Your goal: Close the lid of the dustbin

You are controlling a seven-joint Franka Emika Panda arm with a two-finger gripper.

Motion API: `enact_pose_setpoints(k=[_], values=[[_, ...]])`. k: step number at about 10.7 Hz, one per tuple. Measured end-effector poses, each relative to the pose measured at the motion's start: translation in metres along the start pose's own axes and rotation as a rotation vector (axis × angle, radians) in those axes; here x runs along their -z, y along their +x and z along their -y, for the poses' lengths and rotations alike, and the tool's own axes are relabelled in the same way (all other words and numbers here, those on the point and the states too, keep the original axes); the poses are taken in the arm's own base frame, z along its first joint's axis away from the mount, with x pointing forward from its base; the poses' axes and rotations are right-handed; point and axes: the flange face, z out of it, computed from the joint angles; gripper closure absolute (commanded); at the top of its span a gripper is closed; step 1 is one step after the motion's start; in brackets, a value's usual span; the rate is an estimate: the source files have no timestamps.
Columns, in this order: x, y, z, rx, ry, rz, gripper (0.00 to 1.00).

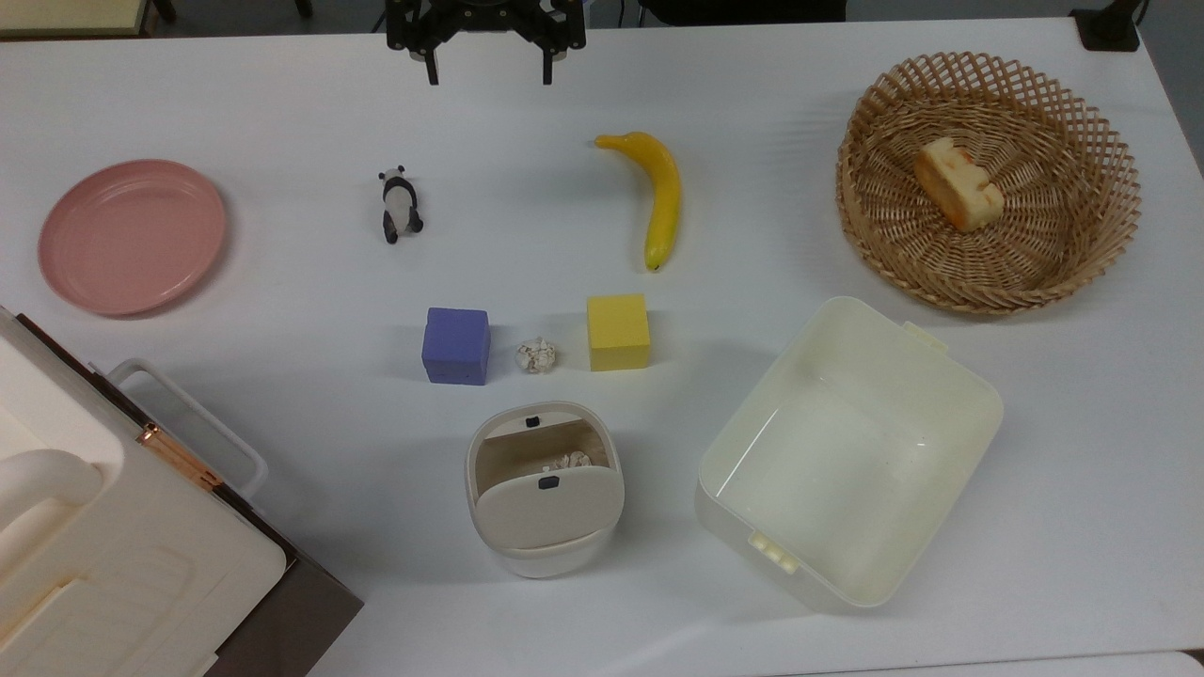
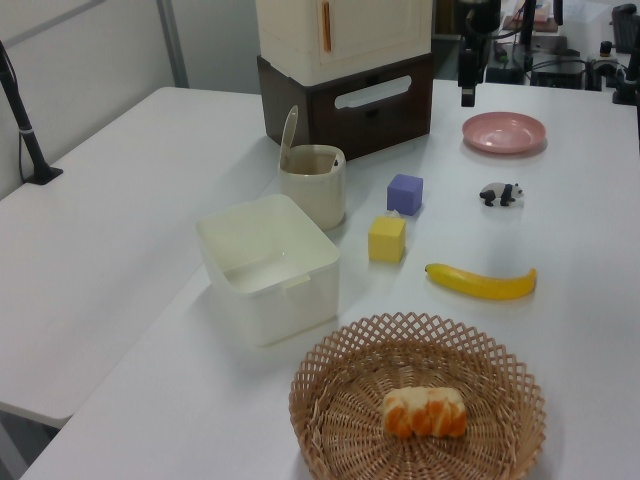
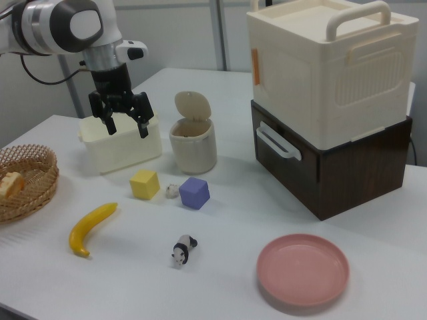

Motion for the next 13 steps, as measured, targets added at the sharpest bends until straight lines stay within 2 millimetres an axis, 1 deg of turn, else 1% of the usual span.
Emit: enact_pose_setpoints(k=[11, 12, 13], values=[[-0.0001, 0.0000, -0.0014, -0.003, 0.000, 0.000, 0.00], [-0.0001, 0.0000, -0.0014, -0.003, 0.000, 0.000, 0.05], [-0.0001, 0.0000, -0.0014, -0.003, 0.000, 0.000, 0.20]])
